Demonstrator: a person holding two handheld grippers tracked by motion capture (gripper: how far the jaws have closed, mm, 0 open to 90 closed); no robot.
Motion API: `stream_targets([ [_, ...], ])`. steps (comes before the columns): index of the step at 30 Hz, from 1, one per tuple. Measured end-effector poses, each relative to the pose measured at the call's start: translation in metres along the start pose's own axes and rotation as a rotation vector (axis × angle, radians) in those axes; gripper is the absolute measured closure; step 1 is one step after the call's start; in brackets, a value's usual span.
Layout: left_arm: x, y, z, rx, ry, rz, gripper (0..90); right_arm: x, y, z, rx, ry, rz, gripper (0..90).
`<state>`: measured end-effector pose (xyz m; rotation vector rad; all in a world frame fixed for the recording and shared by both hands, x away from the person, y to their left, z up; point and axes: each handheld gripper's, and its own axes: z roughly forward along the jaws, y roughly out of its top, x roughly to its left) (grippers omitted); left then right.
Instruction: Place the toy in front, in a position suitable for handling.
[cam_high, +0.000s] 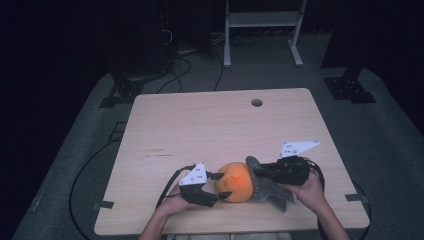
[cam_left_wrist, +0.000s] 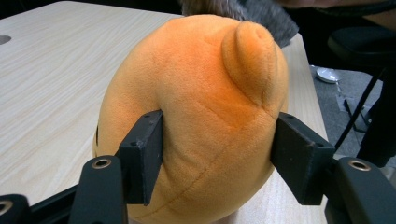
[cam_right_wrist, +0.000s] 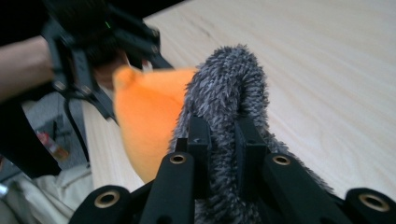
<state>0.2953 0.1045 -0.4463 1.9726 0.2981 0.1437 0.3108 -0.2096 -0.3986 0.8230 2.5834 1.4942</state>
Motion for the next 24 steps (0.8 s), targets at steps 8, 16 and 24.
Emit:
stream_targets([
  [8, -0.001, 0.002, 0.012, -0.005, 0.044, -0.01, 28.7, -0.005, -0.004, -0.004, -0.005, -0.004, 0.032, 79.1],
  [16, -0.004, 0.005, 0.01, -0.013, 0.073, 0.006, 38.9, 0.03, 0.018, 0.002, -0.037, 0.092, -0.094, 79.2],
  [24, -0.002, 0.017, 0.009, -0.087, 0.063, -0.059, 44.2, 0.0, 0.0, -0.01, -0.052, 0.018, 0.03, 79.4],
])
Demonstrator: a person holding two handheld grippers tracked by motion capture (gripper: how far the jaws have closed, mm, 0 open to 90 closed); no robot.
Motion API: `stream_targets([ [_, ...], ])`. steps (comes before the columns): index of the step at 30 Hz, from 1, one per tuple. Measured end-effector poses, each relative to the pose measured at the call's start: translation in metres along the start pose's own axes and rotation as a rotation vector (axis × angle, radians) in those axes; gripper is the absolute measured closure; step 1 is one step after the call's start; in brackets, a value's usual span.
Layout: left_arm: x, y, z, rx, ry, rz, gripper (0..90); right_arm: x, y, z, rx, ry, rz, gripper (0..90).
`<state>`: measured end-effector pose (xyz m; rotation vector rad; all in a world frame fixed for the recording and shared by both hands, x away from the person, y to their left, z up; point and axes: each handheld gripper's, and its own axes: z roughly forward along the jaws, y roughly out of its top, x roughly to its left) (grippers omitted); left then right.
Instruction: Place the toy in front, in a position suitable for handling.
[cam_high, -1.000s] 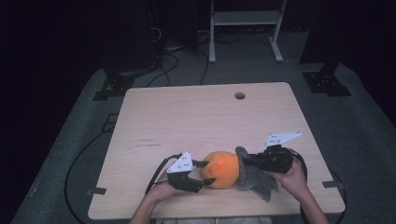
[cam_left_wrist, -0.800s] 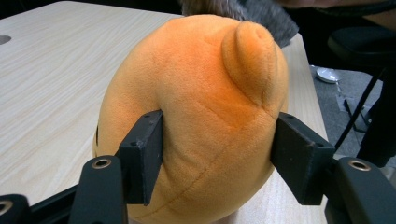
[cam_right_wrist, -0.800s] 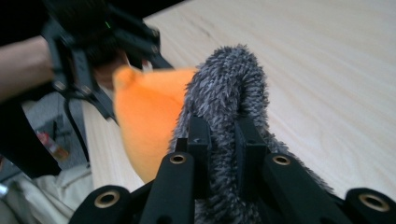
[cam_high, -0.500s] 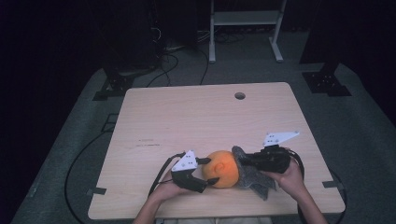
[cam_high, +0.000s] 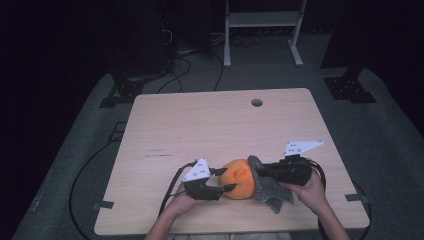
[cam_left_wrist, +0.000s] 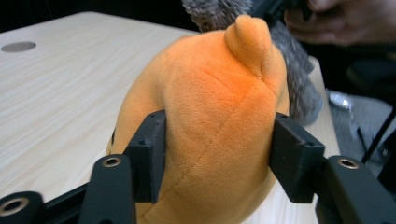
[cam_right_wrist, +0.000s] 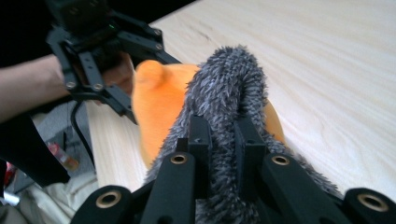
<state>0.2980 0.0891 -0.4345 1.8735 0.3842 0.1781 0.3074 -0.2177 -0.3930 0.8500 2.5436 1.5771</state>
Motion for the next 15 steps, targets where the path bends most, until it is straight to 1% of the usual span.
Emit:
stream_targets([
  [2, -0.002, 0.01, -0.007, -0.044, -0.016, -0.006, 44.6, 0.01, 0.008, -0.003, -0.035, 0.025, -0.04, 79.4],
  [3, -0.002, 0.014, -0.012, -0.059, -0.015, 0.0, 44.7, 0.013, 0.01, -0.004, -0.049, 0.03, -0.05, 79.4],
  [4, -0.002, 0.016, -0.017, -0.063, -0.008, 0.004, 44.8, 0.014, 0.012, -0.005, -0.066, 0.042, -0.046, 79.4],
  [5, -0.002, 0.017, -0.019, -0.054, 0.004, 0.008, 45.0, 0.012, 0.011, -0.004, -0.078, 0.053, -0.034, 79.4],
  [6, -0.002, 0.016, -0.02, -0.035, 0.017, 0.013, 45.1, 0.008, 0.008, -0.001, -0.073, 0.051, -0.017, 79.3],
  [7, -0.001, 0.013, -0.018, 0.001, 0.031, 0.017, 45.2, 0.004, 0.004, 0.005, -0.046, 0.048, 0.004, 79.3],
  [8, -0.001, 0.009, -0.015, 0.037, 0.042, 0.017, 45.3, 0.0, -0.001, 0.013, -0.004, 0.039, 0.022, 79.3],
  [9, -0.001, 0.006, -0.014, 0.044, 0.032, 0.011, 45.7, -0.003, -0.004, 0.02, 0.037, 0.035, 0.033, 79.4],
  [10, -0.001, 0.005, -0.013, 0.036, 0.035, 0.002, 45.9, -0.003, -0.006, 0.023, 0.047, 0.049, 0.04, 79.4],
  [11, -0.001, 0.006, -0.014, 0.043, 0.05, 0.005, 46.0, 0.0, -0.004, 0.023, 0.037, 0.056, 0.034, 79.3],
  [12, -0.001, 0.008, -0.013, 0.048, 0.059, 0.006, 46.0, 0.004, 0.0, 0.019, 0.015, 0.068, 0.021, 79.4],
  [14, -0.003, 0.007, -0.008, 0.045, 0.059, -0.002, 45.7, 0.012, 0.01, 0.012, -0.079, 0.167, 0.012, 79.4],
  [15, -0.004, 0.007, -0.005, 0.049, 0.056, 0.008, 45.5, 0.019, 0.016, 0.011, -0.081, 0.163, -0.014, 79.4],
])
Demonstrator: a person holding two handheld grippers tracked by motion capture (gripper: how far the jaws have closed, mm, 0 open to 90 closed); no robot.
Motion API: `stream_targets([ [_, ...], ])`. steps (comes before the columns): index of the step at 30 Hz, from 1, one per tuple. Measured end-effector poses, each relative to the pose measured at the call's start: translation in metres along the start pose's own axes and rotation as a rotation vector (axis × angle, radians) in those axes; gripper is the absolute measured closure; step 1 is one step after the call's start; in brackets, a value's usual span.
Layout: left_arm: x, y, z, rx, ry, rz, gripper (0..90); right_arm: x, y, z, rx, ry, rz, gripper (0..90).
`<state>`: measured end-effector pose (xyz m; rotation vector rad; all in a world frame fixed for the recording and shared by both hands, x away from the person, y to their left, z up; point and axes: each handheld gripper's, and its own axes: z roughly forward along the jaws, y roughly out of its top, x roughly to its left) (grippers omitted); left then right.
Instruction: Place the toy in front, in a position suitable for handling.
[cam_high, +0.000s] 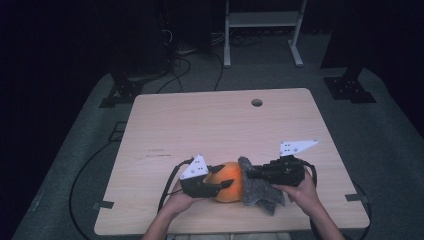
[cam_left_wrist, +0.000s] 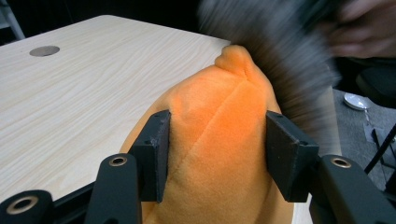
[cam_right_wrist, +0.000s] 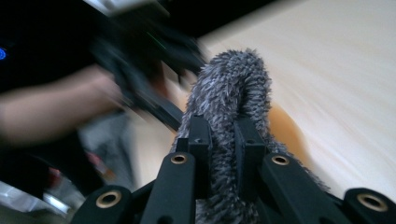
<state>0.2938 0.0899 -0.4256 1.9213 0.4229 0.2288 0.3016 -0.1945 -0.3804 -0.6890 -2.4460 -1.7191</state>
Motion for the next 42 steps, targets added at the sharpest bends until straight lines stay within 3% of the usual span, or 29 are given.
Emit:
stream_targets([
  [2, -0.003, 0.001, 0.002, 0.005, 0.002, 0.018, 44.5, 0.008, 0.005, 0.006, 0.055, -0.077, -0.068, 79.4],
  [4, -0.003, 0.002, 0.0, -0.004, 0.008, 0.03, 37.7, 0.006, 0.0, 0.013, 0.103, -0.131, -0.075, 79.4],
  [7, 0.004, 0.0, -0.002, -0.047, 0.014, -0.025, 18.5, -0.002, -0.009, 0.011, 0.116, -0.14, -0.048, 79.4],
  [8, 0.008, -0.002, -0.002, -0.054, 0.013, -0.044, 16.0, -0.002, -0.01, 0.008, 0.118, -0.145, -0.045, 79.4],
  [11, 0.015, -0.008, 0.005, 0.006, -0.028, -0.094, 11.5, -0.002, -0.012, 0.005, 0.121, -0.137, -0.042, 79.3],
  [13, 0.016, -0.011, 0.007, 0.008, -0.043, -0.097, 13.7, -0.002, -0.011, 0.006, 0.131, -0.134, -0.054, 79.2],
  [16, 0.015, -0.01, 0.004, 0.023, -0.022, -0.077, 26.8, -0.007, -0.013, 0.003, 0.125, -0.148, -0.038, 79.2],
  [21, 0.011, -0.009, 0.006, 0.028, 0.015, -0.078, 31.5, -0.013, -0.019, -0.005, 0.148, -0.204, -0.014, 79.3],
  [25, 0.009, -0.008, 0.007, 0.029, 0.031, -0.082, 31.9, 0.004, -0.009, -0.002, 0.113, -0.16, -0.073, 79.2],
  [28, 0.007, -0.006, 0.006, 0.032, 0.033, -0.069, 33.0, 0.008, -0.007, 0.006, 0.155, -0.194, -0.115, 79.1],
  [31, 0.005, -0.006, 0.006, 0.009, 0.02, -0.077, 34.4, -0.005, -0.013, 0.001, 0.158, -0.22, -0.078, 79.3],
  [33, 0.002, -0.004, 0.009, 0.009, 0.035, -0.067, 34.6, -0.009, -0.016, -0.005, 0.149, -0.23, -0.045, 79.4],
  [36, -0.003, -0.002, 0.011, 0.009, 0.05, -0.059, 34.8, 0.004, -0.01, -0.004, 0.13, -0.217, -0.085, 79.3],
  [38, -0.004, -0.002, 0.011, 0.013, 0.042, -0.045, 33.7, 0.008, -0.008, 0.001, 0.153, -0.211, -0.117, 79.3],
  [42, 0.002, -0.005, 0.01, -0.029, -0.002, -0.075, 21.6, 0.004, -0.013, 0.001, 0.182, -0.214, -0.111, 79.3],
])
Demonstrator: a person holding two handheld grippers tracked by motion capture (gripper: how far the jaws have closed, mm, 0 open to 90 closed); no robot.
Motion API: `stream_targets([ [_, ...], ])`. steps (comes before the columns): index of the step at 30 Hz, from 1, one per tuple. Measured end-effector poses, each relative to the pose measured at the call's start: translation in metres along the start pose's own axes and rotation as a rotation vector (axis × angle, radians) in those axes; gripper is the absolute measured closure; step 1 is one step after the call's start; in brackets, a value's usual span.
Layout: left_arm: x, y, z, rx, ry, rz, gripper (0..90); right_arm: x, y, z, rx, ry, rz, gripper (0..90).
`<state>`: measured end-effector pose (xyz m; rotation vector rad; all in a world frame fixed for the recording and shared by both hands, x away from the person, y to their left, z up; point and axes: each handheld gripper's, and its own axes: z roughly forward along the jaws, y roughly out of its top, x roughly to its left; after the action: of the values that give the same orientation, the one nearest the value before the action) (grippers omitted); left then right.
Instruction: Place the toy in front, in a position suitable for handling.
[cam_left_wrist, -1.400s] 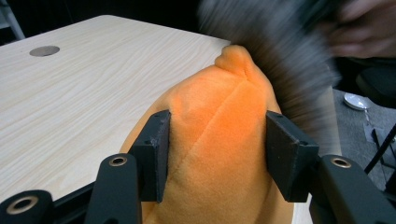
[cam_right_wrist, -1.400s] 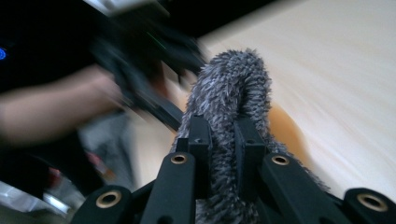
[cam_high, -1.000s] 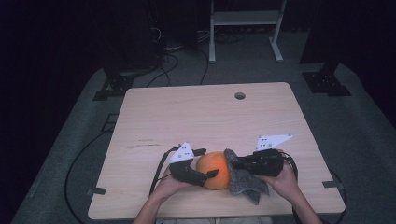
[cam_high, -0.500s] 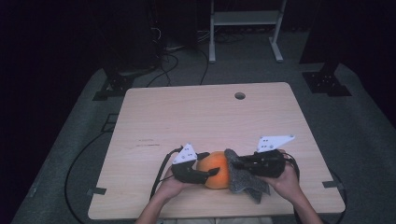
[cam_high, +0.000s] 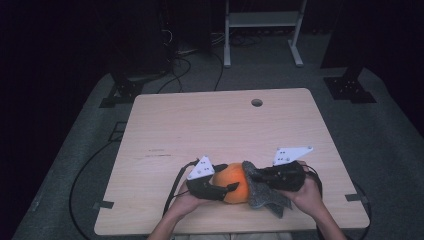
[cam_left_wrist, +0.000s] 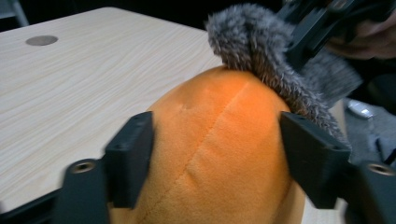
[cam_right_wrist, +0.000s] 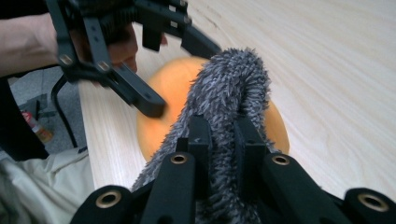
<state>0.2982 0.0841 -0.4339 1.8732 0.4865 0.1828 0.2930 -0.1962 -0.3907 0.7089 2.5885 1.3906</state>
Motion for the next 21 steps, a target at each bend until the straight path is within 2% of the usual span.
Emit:
stream_targets([
  [2, 0.004, 0.0, 0.0, 0.002, 0.002, -0.016, 15.6, -0.001, -0.002, -0.003, 0.013, 0.005, 0.003, 79.2],
  [4, 0.008, -0.002, 0.0, 0.008, -0.019, -0.044, 11.4, -0.004, -0.004, -0.004, 0.016, 0.017, 0.011, 79.2],
  [8, 0.014, -0.005, -0.003, 0.017, -0.058, -0.067, 10.9, -0.01, -0.008, -0.005, 0.021, 0.03, 0.034, 79.2],
  [10, 0.018, -0.006, -0.005, 0.027, -0.071, -0.067, 10.1, -0.013, -0.01, -0.007, 0.027, 0.017, 0.036, 79.3],
  [12, 0.021, -0.009, -0.006, 0.03, -0.084, -0.09, 10.0, -0.017, -0.014, -0.01, 0.027, 0.014, 0.058, 79.2],
  [17, 0.02, -0.013, 0.003, 0.042, -0.112, -0.111, 9.5, -0.023, -0.017, -0.012, 0.021, 0.035, 0.085, 79.1],
  [18, 0.019, -0.014, 0.003, 0.035, -0.109, -0.104, 12.4, -0.023, -0.017, -0.012, 0.019, 0.034, 0.089, 79.1],
  [21, 0.013, -0.009, -0.002, -0.001, -0.097, -0.062, 31.1, -0.022, -0.015, -0.013, -0.009, 0.044, 0.103, 79.4],
])
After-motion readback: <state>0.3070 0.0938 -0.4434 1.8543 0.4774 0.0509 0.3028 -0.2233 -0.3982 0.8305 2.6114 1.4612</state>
